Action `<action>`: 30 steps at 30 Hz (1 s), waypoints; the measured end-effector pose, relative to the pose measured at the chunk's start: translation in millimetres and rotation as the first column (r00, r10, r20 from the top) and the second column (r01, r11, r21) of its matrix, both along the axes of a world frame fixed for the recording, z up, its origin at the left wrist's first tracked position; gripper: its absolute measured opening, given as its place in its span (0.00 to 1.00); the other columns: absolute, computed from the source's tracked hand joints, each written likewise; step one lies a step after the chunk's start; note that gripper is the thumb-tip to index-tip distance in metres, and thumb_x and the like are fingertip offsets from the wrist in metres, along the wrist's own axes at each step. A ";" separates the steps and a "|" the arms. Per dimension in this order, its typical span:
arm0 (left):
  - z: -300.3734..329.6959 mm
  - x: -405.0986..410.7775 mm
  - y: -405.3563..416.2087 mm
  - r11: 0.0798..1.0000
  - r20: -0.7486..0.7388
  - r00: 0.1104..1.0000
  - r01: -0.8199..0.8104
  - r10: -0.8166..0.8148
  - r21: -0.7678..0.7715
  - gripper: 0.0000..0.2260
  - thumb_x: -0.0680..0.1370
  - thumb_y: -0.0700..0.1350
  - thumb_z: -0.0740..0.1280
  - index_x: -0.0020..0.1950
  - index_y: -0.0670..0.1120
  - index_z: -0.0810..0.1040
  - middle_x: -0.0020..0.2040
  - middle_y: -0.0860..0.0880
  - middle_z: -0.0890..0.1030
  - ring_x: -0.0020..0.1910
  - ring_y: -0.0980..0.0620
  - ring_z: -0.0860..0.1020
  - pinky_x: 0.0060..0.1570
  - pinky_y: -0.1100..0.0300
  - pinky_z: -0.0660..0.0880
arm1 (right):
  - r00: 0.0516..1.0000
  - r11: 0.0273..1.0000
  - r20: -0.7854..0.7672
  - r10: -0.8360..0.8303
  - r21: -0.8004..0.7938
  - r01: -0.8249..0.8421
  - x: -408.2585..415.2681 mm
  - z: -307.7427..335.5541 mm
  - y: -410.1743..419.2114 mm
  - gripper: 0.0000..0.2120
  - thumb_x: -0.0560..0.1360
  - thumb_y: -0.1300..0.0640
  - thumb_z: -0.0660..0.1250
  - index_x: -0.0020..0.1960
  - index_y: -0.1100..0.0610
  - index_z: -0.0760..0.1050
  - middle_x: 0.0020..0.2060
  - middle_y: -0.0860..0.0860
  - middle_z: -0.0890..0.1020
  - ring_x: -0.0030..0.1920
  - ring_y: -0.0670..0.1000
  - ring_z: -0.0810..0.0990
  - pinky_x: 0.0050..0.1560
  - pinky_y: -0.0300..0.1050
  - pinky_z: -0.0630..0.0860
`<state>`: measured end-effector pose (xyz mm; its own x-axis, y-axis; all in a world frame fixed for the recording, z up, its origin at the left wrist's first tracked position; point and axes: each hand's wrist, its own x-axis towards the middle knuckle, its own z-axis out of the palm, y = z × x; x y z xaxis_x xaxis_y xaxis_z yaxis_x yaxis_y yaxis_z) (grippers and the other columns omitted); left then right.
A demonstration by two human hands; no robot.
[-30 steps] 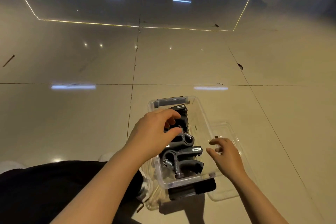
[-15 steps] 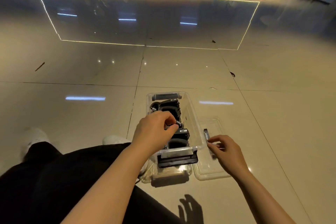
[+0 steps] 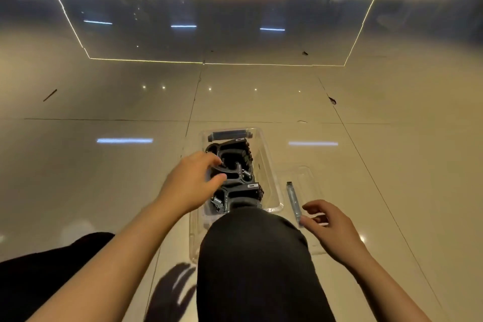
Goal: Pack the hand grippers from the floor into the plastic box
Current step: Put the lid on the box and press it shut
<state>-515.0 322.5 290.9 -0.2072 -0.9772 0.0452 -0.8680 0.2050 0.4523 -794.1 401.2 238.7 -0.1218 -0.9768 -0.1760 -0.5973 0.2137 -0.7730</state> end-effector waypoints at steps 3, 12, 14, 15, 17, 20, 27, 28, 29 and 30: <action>-60.5 -30.5 2.1 0.990 0.084 0.988 0.122 -0.128 0.076 0.24 0.77 0.59 0.60 0.71 0.54 0.64 0.69 0.53 0.67 0.67 0.53 0.64 0.65 0.56 0.64 | 0.998 0.995 -0.038 -0.051 0.085 0.054 -16.3 -31.6 -0.3 0.13 0.73 0.52 0.70 0.55 0.46 0.73 0.50 0.42 0.77 0.48 0.42 0.77 0.46 0.37 0.72; -186.0 -63.1 -29.1 0.991 0.259 0.961 0.069 -0.097 0.118 0.33 0.75 0.67 0.40 0.73 0.53 0.63 0.73 0.48 0.64 0.74 0.47 0.57 0.71 0.43 0.48 | 0.977 0.945 -0.166 -0.133 0.276 0.175 -34.2 -122.4 -16.4 0.21 0.74 0.48 0.67 0.66 0.48 0.68 0.57 0.44 0.72 0.60 0.48 0.74 0.54 0.39 0.70; -190.4 -64.9 -32.5 0.991 0.295 0.952 0.051 -0.087 0.127 0.31 0.77 0.65 0.41 0.71 0.51 0.68 0.69 0.46 0.70 0.71 0.44 0.64 0.68 0.41 0.54 | 0.982 0.955 -0.065 -0.179 0.226 0.190 -18.5 -130.0 -31.8 0.19 0.75 0.46 0.65 0.65 0.45 0.68 0.57 0.42 0.73 0.59 0.46 0.74 0.52 0.39 0.70; -191.4 -64.2 -33.3 0.991 0.299 0.949 0.060 -0.095 0.122 0.31 0.78 0.65 0.41 0.70 0.51 0.68 0.69 0.46 0.71 0.71 0.43 0.64 0.68 0.40 0.54 | 0.981 0.962 -0.020 -0.192 0.193 0.192 -9.3 -131.6 -44.4 0.19 0.76 0.45 0.63 0.65 0.44 0.67 0.58 0.42 0.73 0.59 0.45 0.74 0.53 0.40 0.70; -191.7 -58.1 -32.4 0.990 0.314 0.942 0.084 -0.116 0.115 0.30 0.78 0.65 0.42 0.72 0.51 0.65 0.71 0.46 0.69 0.72 0.43 0.62 0.67 0.38 0.53 | 0.982 0.976 0.051 -0.181 0.133 0.173 14.5 -132.9 -75.2 0.21 0.77 0.44 0.60 0.69 0.44 0.64 0.62 0.43 0.72 0.63 0.45 0.71 0.61 0.43 0.70; -192.6 -41.9 -37.0 0.994 0.330 0.941 0.050 -0.078 0.092 0.30 0.77 0.66 0.44 0.74 0.53 0.60 0.72 0.46 0.66 0.72 0.44 0.59 0.68 0.36 0.49 | 0.995 0.995 0.056 -0.086 0.046 0.084 53.3 -137.5 -123.2 0.25 0.80 0.46 0.54 0.76 0.48 0.54 0.73 0.43 0.62 0.73 0.44 0.58 0.70 0.39 0.54; -195.3 -34.4 -54.6 0.995 0.402 0.910 0.081 -0.099 0.062 0.29 0.78 0.63 0.44 0.70 0.50 0.69 0.67 0.47 0.73 0.66 0.42 0.71 0.68 0.37 0.54 | 0.998 0.998 -0.023 -0.059 0.020 0.060 71.8 -156.9 -163.3 0.25 0.82 0.51 0.50 0.77 0.51 0.49 0.75 0.46 0.58 0.74 0.46 0.56 0.69 0.37 0.51; -194.6 -35.9 -56.7 0.995 0.408 0.908 0.075 -0.096 0.068 0.29 0.78 0.62 0.45 0.70 0.49 0.70 0.66 0.47 0.74 0.64 0.43 0.73 0.68 0.38 0.54 | 0.999 0.999 -0.016 -0.049 0.011 0.049 70.5 -156.3 -166.6 0.25 0.82 0.50 0.50 0.77 0.51 0.50 0.75 0.46 0.58 0.74 0.46 0.55 0.70 0.37 0.50; -193.9 -36.5 -58.4 0.996 0.412 0.907 0.067 -0.088 0.067 0.29 0.78 0.62 0.44 0.69 0.48 0.71 0.65 0.47 0.75 0.62 0.43 0.75 0.69 0.38 0.54 | 0.999 0.999 0.009 -0.038 0.005 0.038 70.6 -155.1 -169.7 0.25 0.82 0.49 0.51 0.77 0.50 0.50 0.75 0.46 0.57 0.74 0.45 0.54 0.70 0.37 0.50; -193.5 -36.9 -59.4 0.996 0.415 0.906 0.063 -0.081 0.057 0.29 0.78 0.62 0.44 0.69 0.48 0.71 0.64 0.46 0.76 0.60 0.43 0.76 0.69 0.38 0.55 | 0.997 0.999 0.058 -0.040 0.004 0.040 70.7 -153.3 -171.3 0.25 0.82 0.48 0.51 0.77 0.49 0.51 0.75 0.46 0.56 0.74 0.45 0.54 0.70 0.37 0.49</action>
